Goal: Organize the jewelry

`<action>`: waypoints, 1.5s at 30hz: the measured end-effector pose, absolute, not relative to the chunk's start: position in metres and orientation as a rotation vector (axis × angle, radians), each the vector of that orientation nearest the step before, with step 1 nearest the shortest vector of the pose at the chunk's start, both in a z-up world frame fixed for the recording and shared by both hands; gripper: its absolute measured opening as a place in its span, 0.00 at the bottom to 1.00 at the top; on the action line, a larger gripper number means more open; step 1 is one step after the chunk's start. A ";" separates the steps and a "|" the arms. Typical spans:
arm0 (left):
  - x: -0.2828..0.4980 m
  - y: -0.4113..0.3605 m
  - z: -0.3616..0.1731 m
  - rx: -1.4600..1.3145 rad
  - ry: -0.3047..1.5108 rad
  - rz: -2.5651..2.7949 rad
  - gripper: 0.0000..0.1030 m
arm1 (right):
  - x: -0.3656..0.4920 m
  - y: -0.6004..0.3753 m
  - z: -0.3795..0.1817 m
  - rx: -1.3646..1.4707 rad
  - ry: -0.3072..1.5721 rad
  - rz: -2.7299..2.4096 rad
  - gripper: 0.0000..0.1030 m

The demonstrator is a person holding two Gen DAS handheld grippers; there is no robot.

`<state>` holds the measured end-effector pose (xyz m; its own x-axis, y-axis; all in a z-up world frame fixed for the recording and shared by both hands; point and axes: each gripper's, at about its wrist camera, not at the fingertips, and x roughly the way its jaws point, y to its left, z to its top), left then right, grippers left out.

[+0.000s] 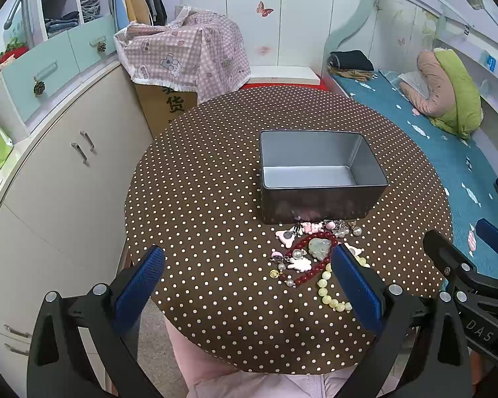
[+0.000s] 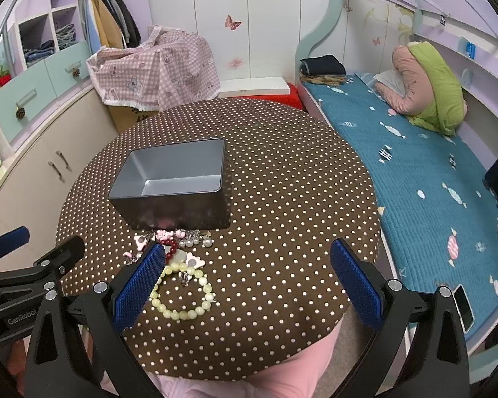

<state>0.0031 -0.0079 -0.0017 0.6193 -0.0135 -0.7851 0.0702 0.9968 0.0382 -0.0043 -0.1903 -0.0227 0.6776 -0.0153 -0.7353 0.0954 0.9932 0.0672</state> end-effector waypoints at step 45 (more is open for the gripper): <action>0.009 0.011 -0.047 0.023 1.057 -0.085 0.93 | 0.006 -0.178 -0.062 0.137 0.978 0.004 0.93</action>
